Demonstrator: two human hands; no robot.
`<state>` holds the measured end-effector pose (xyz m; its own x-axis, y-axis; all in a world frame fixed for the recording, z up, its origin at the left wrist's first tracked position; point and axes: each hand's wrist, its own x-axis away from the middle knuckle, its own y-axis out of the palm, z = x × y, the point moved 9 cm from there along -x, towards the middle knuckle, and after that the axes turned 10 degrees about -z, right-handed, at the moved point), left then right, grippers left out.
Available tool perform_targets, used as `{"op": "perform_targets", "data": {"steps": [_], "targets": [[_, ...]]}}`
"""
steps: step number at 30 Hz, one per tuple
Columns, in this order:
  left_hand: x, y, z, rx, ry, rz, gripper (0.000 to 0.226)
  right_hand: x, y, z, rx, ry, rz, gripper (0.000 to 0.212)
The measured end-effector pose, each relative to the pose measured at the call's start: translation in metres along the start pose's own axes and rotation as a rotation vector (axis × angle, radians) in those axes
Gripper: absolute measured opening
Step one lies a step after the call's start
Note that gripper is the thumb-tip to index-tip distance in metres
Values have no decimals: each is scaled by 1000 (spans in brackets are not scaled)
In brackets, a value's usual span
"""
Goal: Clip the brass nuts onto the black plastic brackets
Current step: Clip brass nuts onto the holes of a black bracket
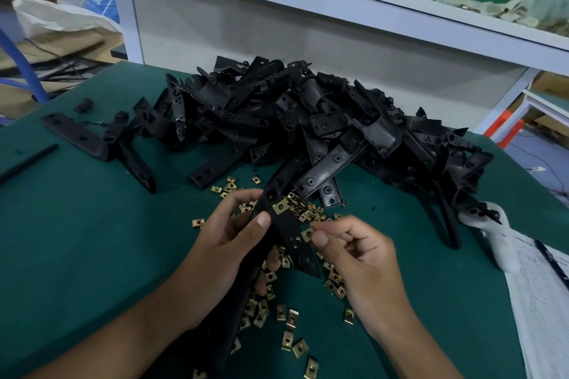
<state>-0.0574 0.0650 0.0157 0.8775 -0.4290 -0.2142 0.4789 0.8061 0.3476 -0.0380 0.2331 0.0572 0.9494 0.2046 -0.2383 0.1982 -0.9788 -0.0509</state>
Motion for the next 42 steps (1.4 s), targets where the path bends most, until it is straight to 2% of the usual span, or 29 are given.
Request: {"op": "perform_targets", "data": {"steps": [5, 9, 11, 13, 16, 23, 29, 32, 38, 42], "targets": [[0, 0, 3, 7, 4, 20, 22, 3, 6, -4, 82, -37, -5, 15], [2, -9, 7, 13, 31, 128, 32, 6, 10, 4, 175, 7, -79, 45], [5, -11, 12, -6, 70, 186, 28, 6, 16, 11, 194, 25, -114, 53], [6, -8, 16, -3, 104, 192, 22, 8, 17, 13, 237, 18, -66, 59], [7, -2, 16, -21, 117, 158, 20, 8, 14, 11, 215, -17, 3, 54], [8, 1, 14, -41, 112, 138, 23, 9, 11, 5, 327, -45, 17, 33], [8, 2, 12, -55, 106, 118, 26, 7, 10, 14, 274, -28, -13, 33], [9, 2, 15, -161, 96, 117, 33, 6, 4, 10, 346, -35, 14, 37], [13, 24, 46, -505, 151, 78, 34, 13, -5, -42, 545, -168, 19, 26], [8, 65, 68, -696, 215, -54, 30, 51, -30, -93, 735, -245, 83, 24]]}}
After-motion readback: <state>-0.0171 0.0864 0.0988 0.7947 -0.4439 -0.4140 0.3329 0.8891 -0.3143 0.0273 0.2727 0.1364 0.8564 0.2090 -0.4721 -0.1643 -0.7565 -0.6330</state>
